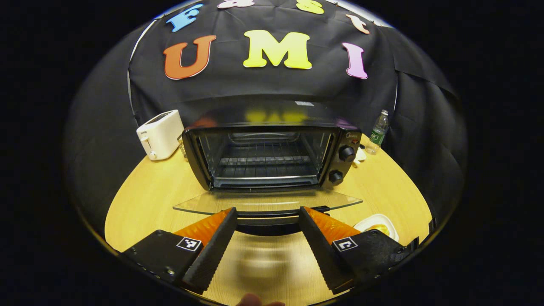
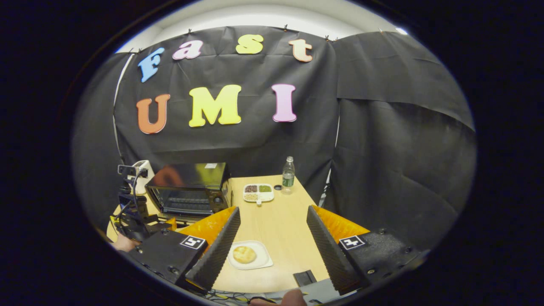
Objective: Open the electric oven with the left hand, put the food in, and close the electric oven.
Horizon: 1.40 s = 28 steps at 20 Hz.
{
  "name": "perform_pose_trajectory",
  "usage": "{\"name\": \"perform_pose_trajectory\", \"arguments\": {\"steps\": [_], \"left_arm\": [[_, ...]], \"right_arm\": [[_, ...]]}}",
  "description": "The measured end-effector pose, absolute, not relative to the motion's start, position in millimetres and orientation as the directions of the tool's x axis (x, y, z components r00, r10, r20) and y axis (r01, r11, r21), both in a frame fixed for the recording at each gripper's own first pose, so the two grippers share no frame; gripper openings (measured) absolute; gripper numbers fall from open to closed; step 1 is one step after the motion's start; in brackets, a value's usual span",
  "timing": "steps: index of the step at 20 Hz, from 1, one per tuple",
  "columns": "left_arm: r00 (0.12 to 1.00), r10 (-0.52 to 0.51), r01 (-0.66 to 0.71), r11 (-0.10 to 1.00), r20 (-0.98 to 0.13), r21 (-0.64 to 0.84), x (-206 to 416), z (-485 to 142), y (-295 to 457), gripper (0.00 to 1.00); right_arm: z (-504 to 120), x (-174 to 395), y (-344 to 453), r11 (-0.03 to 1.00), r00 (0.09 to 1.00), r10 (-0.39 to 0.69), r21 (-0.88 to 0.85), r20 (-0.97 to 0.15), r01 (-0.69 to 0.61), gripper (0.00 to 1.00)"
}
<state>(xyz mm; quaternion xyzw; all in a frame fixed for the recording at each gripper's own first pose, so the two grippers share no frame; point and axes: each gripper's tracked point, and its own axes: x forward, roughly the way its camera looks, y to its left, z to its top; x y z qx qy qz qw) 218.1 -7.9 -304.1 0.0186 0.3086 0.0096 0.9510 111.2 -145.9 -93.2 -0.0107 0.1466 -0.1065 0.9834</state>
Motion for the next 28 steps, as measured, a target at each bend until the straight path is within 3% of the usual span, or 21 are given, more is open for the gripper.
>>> {"name": "perform_pose_trajectory", "arguments": {"steps": [7,8,9,10,11,12,13,16,20,21,22,28], "left_arm": [[0.692,0.014,-0.016,1.0,-0.721,0.004,193,-372,-5,0.95],[0.681,0.015,-0.022,1.0,-0.732,0.0,193,-377,-3,0.86],[0.672,0.016,-0.03,1.0,-0.74,-0.005,194,-381,-2,0.94],[0.668,0.018,-0.035,0.999,-0.744,-0.007,194,-384,-1,0.94],[0.667,0.021,-0.033,0.999,-0.744,-0.001,194,-385,-1,0.94],[0.668,0.025,-0.025,1.0,-0.743,0.011,194,-385,-2,0.85],[0.669,0.03,-0.017,1.0,-0.743,0.026,193,-387,-2,0.94],[0.667,0.036,-0.006,0.999,-0.744,0.043,189,-390,-4,0.96],[0.683,0.037,-0.034,0.999,-0.729,0.019,189,-380,0,0.94],[0.687,0.04,-0.045,0.999,-0.726,0.013,191,-377,3,0.86],[0.692,0.042,-0.05,0.999,-0.721,0.011,191,-372,4,0.94],[0.756,0.03,-0.025,1.0,-0.654,0.017,180,-319,4,0.94]], "right_arm": [[-104,99,-160,0.973,0.923,-0.231,-0.047,-0.309,0.228,0.99],[-105,97,-160,0.972,0.921,-0.232,-0.051,-0.311,0.228,0.99],[-107,96,-161,0.972,0.92,-0.233,-0.055,-0.315,0.227,0.99],[-109,95,-162,0.972,0.918,-0.232,-0.055,-0.32,0.226,0.99],[-112,95,-163,0.972,0.916,-0.233,-0.053,-0.326,0.228,0.99],[-115,95,-163,0.972,0.914,-0.233,-0.051,-0.332,0.229,0.99],[-118,96,-164,0.972,0.912,-0.231,-0.046,-0.34,0.23,0.99],[-129,97,-159,0.976,0.906,-0.208,-0.02,-0.368,0.216,0.99],[-141,99,-157,0.981,0.903,-0.182,-0.004,-0.389,0.196,1.0],[-144,100,-155,0.981,0.903,-0.177,-0.001,-0.391,0.192,0.99],[-148,100,-154,0.983,0.903,-0.169,0.001,-0.396,0.185,1.0],[-187,106,-135,0.993,0.893,-0.085,0.036,-0.443,0.112,0.99]]}}
